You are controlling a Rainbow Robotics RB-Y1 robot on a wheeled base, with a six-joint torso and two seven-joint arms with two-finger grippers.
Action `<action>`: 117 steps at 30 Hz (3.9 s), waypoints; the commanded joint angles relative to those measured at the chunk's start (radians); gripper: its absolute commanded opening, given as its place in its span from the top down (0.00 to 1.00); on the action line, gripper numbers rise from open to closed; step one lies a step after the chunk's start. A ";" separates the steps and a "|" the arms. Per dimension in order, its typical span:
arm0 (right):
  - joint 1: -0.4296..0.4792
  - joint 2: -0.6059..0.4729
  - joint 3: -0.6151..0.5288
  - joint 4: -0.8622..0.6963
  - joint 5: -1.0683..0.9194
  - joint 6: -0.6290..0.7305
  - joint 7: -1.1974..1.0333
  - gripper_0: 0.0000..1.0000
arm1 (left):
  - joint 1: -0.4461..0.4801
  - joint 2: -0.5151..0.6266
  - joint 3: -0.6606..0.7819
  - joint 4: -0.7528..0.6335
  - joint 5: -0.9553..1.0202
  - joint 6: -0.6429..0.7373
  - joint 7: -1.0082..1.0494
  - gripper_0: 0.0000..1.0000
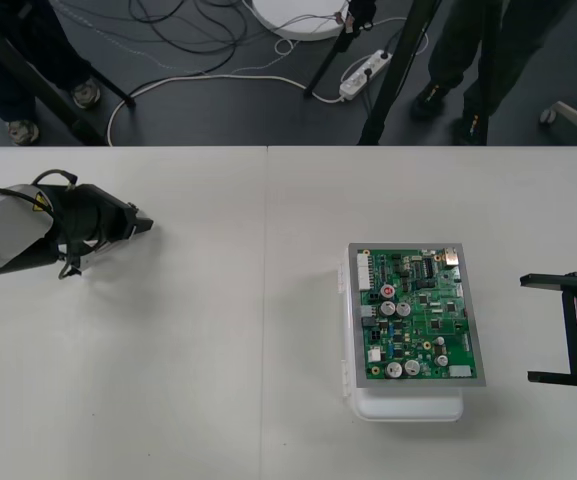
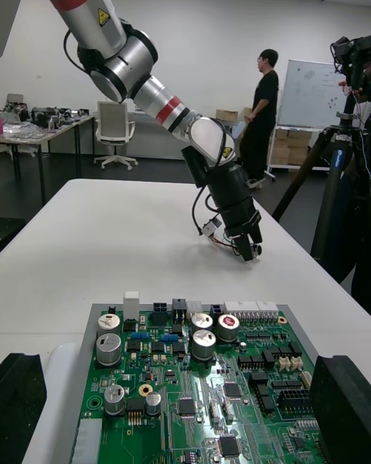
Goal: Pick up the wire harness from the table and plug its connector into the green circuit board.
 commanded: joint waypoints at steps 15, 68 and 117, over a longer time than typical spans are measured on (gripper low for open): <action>-0.022 -0.012 0.007 -0.014 -0.009 -0.018 -0.028 0.00 | -0.050 -0.014 -0.061 0.004 -0.006 0.073 -0.163 0.84; -0.022 -0.012 0.007 -0.022 -0.008 -0.033 -0.030 0.00 | -0.048 0.287 -0.062 -0.102 0.351 -0.154 -0.021 1.00; -0.020 -0.012 0.005 -0.020 -0.008 -0.033 -0.030 0.00 | -0.047 0.552 -0.002 -0.633 0.414 -0.314 1.292 1.00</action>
